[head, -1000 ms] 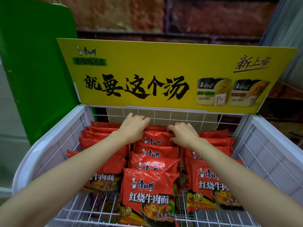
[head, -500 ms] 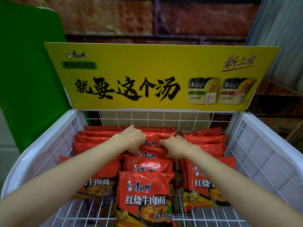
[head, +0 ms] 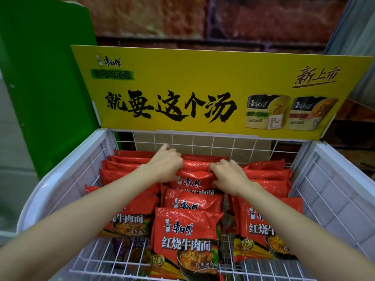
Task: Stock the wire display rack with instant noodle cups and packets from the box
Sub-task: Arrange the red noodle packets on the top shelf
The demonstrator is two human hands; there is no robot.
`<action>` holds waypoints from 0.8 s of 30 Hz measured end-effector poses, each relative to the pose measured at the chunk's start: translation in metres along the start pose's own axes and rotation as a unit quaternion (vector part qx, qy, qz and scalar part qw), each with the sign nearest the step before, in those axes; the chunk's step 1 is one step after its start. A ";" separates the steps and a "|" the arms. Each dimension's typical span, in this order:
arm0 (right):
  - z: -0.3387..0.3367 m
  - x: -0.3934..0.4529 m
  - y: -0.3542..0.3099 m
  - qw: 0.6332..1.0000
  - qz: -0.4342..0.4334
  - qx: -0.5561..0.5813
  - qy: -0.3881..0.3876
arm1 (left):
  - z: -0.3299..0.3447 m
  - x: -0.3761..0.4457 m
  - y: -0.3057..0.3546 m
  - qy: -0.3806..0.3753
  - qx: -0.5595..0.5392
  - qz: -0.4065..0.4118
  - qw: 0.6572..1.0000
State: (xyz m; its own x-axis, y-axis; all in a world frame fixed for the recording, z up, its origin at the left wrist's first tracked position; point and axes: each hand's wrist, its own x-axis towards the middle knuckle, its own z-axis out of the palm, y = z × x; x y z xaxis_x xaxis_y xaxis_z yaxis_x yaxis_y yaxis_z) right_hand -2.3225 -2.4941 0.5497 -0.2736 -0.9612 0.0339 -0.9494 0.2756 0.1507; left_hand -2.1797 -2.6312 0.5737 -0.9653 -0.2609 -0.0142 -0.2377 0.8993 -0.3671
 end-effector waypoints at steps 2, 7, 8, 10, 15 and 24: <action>-0.005 -0.002 0.001 1.000 -0.003 0.013 -0.017 | -0.003 -0.002 -0.002 0.010 -0.029 -0.007 1.000; -0.020 -0.017 -0.008 0.989 -0.033 0.106 0.098 | -0.013 -0.014 0.005 0.025 -0.076 0.026 0.996; -0.021 -0.020 -0.012 0.988 -0.044 0.119 0.084 | -0.012 -0.016 0.009 -0.002 -0.080 0.030 0.996; -0.015 -0.024 -0.020 0.993 -0.055 0.100 -0.002 | -0.007 -0.021 0.019 -0.073 -0.064 0.040 0.994; 0.002 -0.027 -0.032 0.990 -0.081 0.009 -0.118 | 0.011 -0.022 0.033 -0.133 -0.004 0.062 0.989; -0.006 -0.026 -0.026 0.997 -0.070 0.030 -0.032 | 0.000 -0.027 0.023 -0.052 -0.028 0.035 0.998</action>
State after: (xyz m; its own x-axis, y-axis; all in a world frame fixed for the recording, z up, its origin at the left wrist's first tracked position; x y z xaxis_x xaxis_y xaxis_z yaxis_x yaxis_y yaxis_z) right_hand -2.2901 -2.4759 0.5512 -0.1449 -0.9883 -0.0468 -0.9860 0.1403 0.0901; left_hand -2.1595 -2.6037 0.5654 -0.9641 -0.2283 -0.1354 -0.1780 0.9344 -0.3085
